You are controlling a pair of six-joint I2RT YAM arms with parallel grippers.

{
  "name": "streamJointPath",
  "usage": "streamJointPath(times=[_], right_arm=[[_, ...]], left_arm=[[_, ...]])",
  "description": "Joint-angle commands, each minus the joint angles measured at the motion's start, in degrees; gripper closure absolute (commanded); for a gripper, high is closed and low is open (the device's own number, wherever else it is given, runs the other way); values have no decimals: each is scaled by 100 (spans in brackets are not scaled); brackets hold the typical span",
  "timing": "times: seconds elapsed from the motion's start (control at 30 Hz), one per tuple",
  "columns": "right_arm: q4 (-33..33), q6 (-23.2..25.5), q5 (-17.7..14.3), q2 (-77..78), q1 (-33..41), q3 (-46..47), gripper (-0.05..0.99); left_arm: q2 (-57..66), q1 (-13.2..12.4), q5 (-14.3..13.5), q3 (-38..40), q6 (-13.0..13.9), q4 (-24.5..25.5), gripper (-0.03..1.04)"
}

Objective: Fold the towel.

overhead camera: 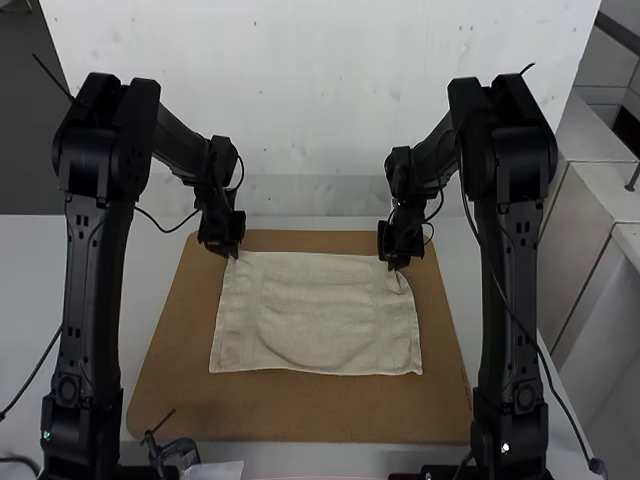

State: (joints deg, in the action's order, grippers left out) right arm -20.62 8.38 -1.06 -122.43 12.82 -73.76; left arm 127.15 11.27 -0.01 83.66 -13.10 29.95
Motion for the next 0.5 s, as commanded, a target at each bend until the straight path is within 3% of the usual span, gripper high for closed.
streamJointPath(times=[0.0, 0.13, 0.47], right_arm=[[23, -100, -430, -202, -218, 265, 92], [50, -118, -421, -193, -254, 221, 92], [129, -3, -500, 193, -201, -104, 92]], left_arm=[[196, 104, 388, 37, 124, 371, 100], [126, 174, 432, -69, 115, 432, 100], [-674, 209, 203, -16, 89, 459, 100]])
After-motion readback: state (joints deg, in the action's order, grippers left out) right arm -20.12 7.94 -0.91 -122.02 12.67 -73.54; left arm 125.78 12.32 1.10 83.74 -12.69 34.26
